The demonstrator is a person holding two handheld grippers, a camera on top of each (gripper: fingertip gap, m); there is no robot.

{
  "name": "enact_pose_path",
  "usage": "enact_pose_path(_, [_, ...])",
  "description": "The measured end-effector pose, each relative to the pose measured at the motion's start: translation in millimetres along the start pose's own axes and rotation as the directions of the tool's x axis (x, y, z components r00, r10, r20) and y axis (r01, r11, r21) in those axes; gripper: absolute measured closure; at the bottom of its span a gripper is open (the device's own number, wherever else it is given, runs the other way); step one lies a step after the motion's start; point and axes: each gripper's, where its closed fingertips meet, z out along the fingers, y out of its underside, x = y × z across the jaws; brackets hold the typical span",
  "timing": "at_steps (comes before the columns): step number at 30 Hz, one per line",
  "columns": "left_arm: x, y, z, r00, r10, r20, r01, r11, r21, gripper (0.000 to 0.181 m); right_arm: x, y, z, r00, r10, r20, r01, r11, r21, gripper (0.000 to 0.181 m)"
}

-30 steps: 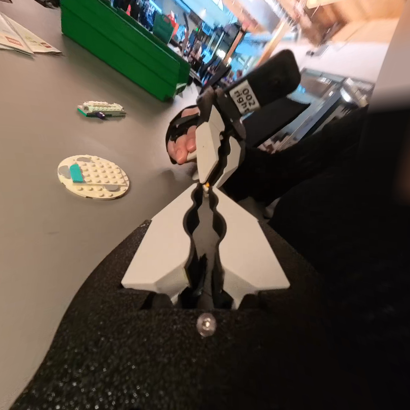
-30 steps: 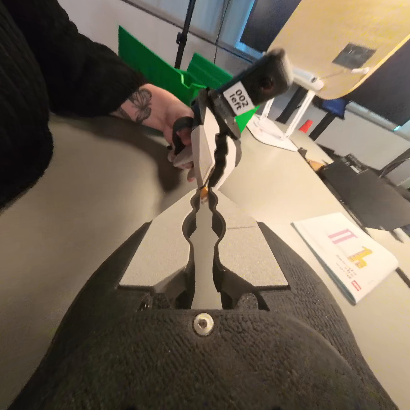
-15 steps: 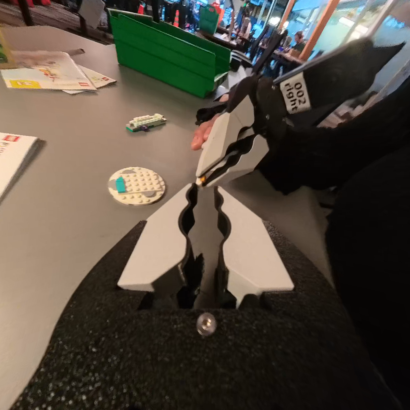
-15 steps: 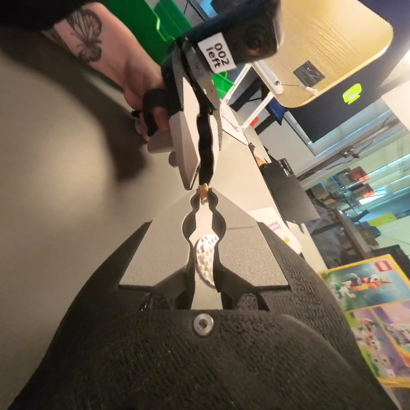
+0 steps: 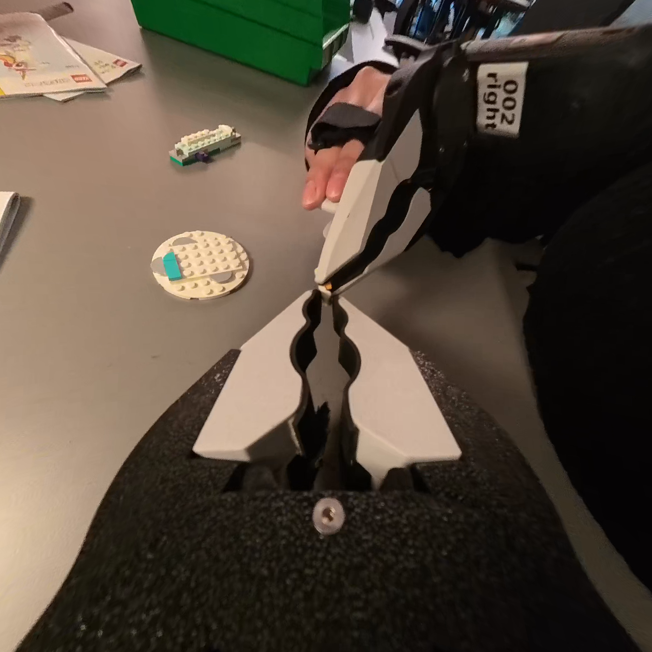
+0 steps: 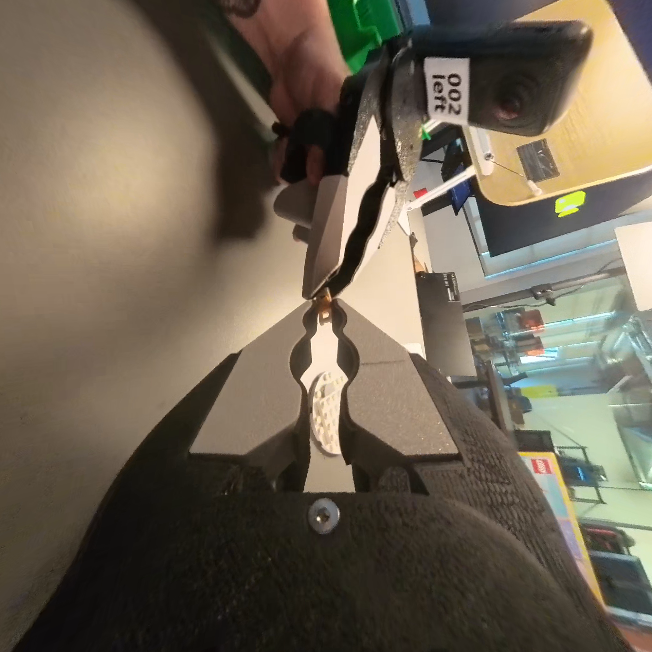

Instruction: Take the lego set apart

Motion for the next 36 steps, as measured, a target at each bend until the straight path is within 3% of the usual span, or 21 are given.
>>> enact_pose_path(3, [-9.6, 1.8, 2.2, 0.997, -0.015, 0.074, 0.017, 0.999, -0.028, 0.177, 1.5, 9.1, 3.7, 0.999, -0.042, -0.028, 0.04, 0.997, -0.059, 0.175])
enact_pose_path(7, [-20.8, 5.0, 2.2, 0.982, -0.141, 0.122, 0.146, 0.989, -0.033, 0.178, 8.4, 17.6, 9.7, 0.984, -0.145, -0.1, 0.129, 0.98, -0.149, 0.166])
enact_pose_path(13, [-24.1, 5.0, 0.8, 0.945, -0.325, 0.048, 0.324, 0.946, 0.026, 0.178, 6.5, 20.0, 14.9, 0.938, -0.332, -0.1, 0.303, 0.925, -0.229, 0.168])
enact_pose_path(15, [-20.8, 0.5, 0.4, 0.928, -0.372, -0.005, 0.372, 0.927, 0.052, 0.178, 2.8, 24.3, 17.3, 0.929, -0.364, -0.07, 0.335, 0.906, -0.259, 0.158])
enact_pose_path(18, [-20.9, 4.4, 1.4, 0.925, -0.379, 0.001, 0.379, 0.925, 0.029, 0.178, 1.2, 24.3, 19.2, 0.924, -0.378, -0.064, 0.349, 0.898, -0.268, 0.159])
enact_pose_path(19, [-19.8, 4.8, 2.1, 0.929, -0.371, 0.001, 0.37, 0.929, 0.023, 0.178, 3.5, 22.3, 18.8, 0.921, -0.381, -0.079, 0.349, 0.899, -0.264, 0.168])
enact_pose_path(23, [-22.7, 7.8, 4.0, 0.955, -0.288, 0.068, 0.288, 0.958, 0.001, 0.178, 0.9, 26.2, 19.7, 0.933, -0.358, -0.039, 0.331, 0.895, -0.3, 0.172])
enact_pose_path(26, [-25.1, 8.9, 7.7, 0.978, -0.101, 0.181, 0.114, 0.992, -0.059, 0.178, -0.2, 29.9, 17.1, 0.967, -0.255, 0.0, 0.241, 0.912, -0.333, 0.174])
enact_pose_path(30, [-26.7, 7.1, 13.2, 0.946, 0.13, 0.296, -0.086, 0.984, -0.156, 0.178, -0.2, 32.6, 10.2, 0.993, -0.113, 0.02, 0.113, 0.939, -0.325, 0.175])
enact_pose_path(36, [-22.7, 8.5, 19.3, 0.932, 0.211, 0.296, -0.156, 0.968, -0.197, 0.178, -6.2, 32.8, 4.1, 0.977, 0.198, 0.074, -0.174, 0.953, -0.247, 0.176])
